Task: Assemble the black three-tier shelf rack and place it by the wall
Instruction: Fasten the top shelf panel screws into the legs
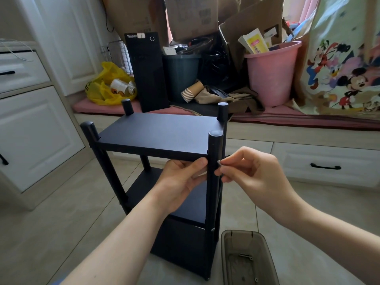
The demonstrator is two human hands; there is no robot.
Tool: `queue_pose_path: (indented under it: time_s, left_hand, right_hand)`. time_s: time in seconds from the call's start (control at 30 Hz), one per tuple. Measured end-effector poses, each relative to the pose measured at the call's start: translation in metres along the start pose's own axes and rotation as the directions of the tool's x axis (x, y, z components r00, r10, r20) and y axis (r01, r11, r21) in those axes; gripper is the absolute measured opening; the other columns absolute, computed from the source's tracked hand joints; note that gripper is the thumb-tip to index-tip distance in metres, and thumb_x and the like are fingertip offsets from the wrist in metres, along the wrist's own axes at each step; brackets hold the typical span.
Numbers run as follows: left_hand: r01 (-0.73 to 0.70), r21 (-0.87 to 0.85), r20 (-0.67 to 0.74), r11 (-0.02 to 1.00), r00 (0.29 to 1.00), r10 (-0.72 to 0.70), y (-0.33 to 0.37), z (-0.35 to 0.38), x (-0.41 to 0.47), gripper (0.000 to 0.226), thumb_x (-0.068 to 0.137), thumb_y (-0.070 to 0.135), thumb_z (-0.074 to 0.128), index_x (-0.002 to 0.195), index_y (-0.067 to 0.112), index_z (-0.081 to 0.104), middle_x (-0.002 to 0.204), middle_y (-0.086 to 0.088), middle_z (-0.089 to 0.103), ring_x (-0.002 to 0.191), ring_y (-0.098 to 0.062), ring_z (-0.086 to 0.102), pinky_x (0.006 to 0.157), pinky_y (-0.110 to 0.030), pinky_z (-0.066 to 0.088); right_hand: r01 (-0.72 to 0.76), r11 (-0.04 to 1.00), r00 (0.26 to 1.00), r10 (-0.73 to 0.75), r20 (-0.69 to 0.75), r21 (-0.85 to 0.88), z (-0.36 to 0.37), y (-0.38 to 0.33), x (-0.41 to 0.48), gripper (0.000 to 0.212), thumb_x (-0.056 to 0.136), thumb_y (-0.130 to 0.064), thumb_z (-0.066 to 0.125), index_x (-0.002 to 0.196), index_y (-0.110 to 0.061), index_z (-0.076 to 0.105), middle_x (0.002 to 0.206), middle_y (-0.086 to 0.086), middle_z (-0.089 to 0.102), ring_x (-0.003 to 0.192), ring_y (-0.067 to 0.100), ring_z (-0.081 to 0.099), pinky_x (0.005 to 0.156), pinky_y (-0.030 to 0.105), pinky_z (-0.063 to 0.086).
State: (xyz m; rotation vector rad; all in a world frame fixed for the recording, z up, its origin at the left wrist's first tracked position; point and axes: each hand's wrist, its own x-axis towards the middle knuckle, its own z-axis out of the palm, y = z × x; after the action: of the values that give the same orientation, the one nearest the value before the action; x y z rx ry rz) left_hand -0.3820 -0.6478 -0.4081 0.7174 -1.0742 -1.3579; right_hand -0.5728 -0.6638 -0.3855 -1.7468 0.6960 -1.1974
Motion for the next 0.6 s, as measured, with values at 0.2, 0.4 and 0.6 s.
queue_pose_path:
  time_s: [0.2,0.4,0.6]
  left_hand:
    - [-0.004,0.007,0.001,1.0,1.0,0.004,-0.0006,-0.0008,-0.0001,0.027,0.085,0.026,0.073,0.108,0.013,0.079,0.118,-0.016,0.073,0.115,-0.029,0.069,0.093,-0.037,0.056]
    - [-0.003,0.017,-0.007,1.0,1.0,0.003,-0.0012,-0.0015,0.0003,0.021,0.091,0.023,0.074,0.109,0.013,0.079,0.117,-0.015,0.074,0.114,-0.03,0.07,0.094,-0.039,0.056]
    - [-0.006,0.016,-0.005,1.0,1.0,0.006,-0.0008,-0.0017,0.0009,0.026,0.085,0.024,0.074,0.108,0.012,0.079,0.115,-0.015,0.074,0.113,-0.03,0.07,0.094,-0.041,0.056]
  right_hand:
    - [0.008,1.0,1.0,-0.008,-0.005,0.006,0.0006,-0.0003,-0.0008,0.018,0.085,0.006,0.07,0.085,-0.011,0.069,0.079,0.004,0.076,0.074,0.018,0.074,0.07,0.02,0.056]
    - [0.039,0.989,0.999,-0.036,0.024,-0.143,-0.0026,-0.0047,0.0006,0.019,0.085,0.002,0.072,0.084,-0.016,0.067,0.079,0.0,0.075,0.072,0.019,0.072,0.073,0.028,0.058]
    - [0.074,0.971,0.997,-0.066,0.042,-0.229,-0.003,-0.0069,0.0014,0.024,0.085,-0.002,0.074,0.084,-0.025,0.066,0.079,-0.003,0.072,0.074,0.017,0.071,0.079,0.033,0.058]
